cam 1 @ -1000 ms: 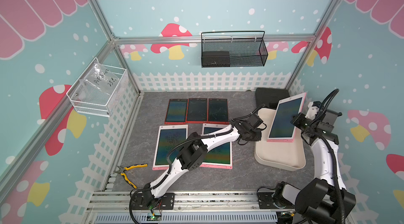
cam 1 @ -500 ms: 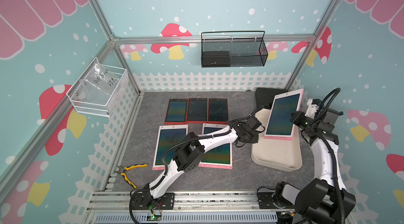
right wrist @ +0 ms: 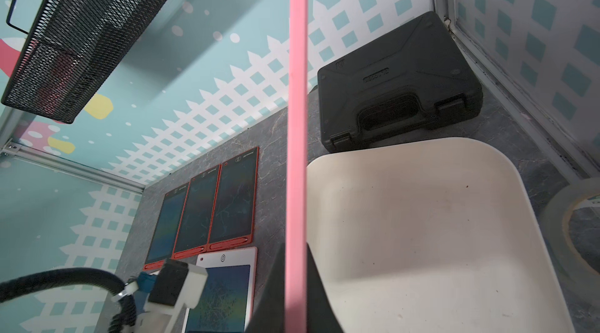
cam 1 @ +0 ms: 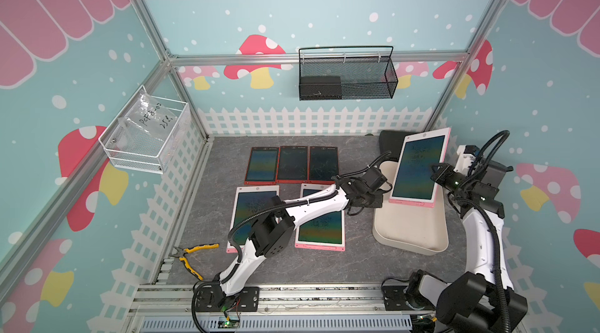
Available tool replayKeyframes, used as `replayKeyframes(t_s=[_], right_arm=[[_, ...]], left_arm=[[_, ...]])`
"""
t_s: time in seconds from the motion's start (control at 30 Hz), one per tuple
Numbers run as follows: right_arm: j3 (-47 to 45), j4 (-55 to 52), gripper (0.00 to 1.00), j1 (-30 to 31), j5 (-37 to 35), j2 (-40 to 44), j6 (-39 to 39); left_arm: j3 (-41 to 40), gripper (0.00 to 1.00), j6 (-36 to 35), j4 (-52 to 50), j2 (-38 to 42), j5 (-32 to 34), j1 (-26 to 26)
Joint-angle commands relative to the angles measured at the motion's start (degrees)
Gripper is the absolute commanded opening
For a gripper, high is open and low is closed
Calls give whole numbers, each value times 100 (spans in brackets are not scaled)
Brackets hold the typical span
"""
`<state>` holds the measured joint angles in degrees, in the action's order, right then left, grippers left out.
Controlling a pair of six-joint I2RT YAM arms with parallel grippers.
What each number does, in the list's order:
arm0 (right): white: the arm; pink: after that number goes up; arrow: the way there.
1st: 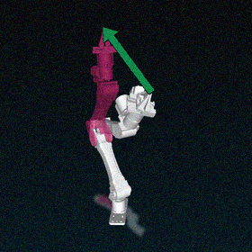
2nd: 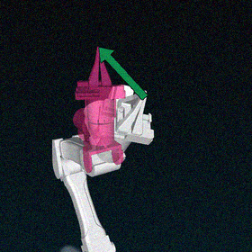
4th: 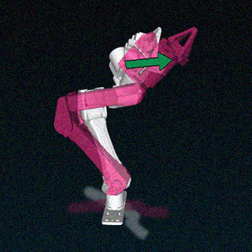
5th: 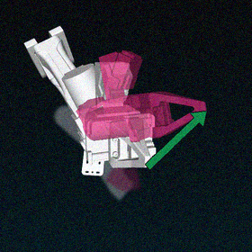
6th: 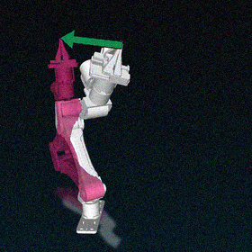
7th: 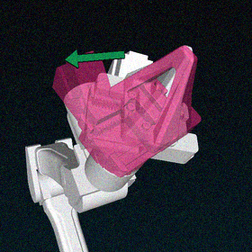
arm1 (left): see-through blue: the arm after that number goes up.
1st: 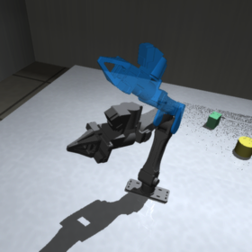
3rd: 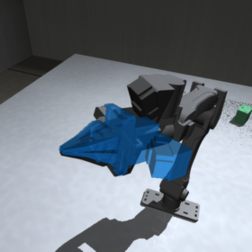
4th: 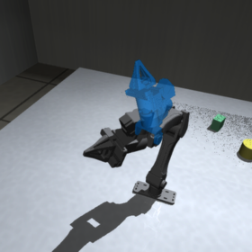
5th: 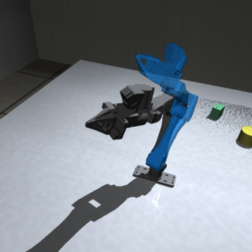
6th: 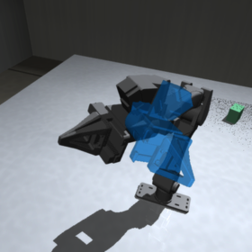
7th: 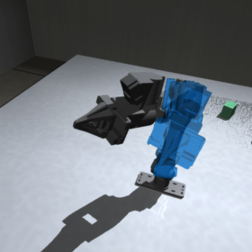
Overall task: Take out the writing tablet from the storage box
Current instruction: Pick up the writing tablet from the storage box.
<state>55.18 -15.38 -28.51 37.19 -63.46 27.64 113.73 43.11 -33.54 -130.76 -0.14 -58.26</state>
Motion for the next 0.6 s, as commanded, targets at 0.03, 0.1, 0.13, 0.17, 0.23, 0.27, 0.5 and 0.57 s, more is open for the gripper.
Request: replayKeyframes(t_s=[0.03,0.1,0.13,0.17,0.23,0.27,0.5,0.57], right_arm=[[230,184,2,-31,164,177,53],[240,185,2,-30,196,190,75],[239,194,2,-31,216,209,88],[231,203,2,-27,234,235,101],[215,213,2,-27,272,289,143],[193,230,2,-30,315,333,174],[103,55,2,10,517,465,225],[54,31,2,43,508,490,233]], left_arm=[[-66,19,28,-144,-1,163,3],[-243,17,51,-68,96,205,2],[-325,17,55,-40,146,248,-8],[-393,16,55,-19,190,306,-6],[-468,16,57,30,188,306,-9],[-439,16,58,31,141,249,-5],[-123,14,66,14,-237,-19,-170],[-48,14,67,19,-298,-46,-227]])
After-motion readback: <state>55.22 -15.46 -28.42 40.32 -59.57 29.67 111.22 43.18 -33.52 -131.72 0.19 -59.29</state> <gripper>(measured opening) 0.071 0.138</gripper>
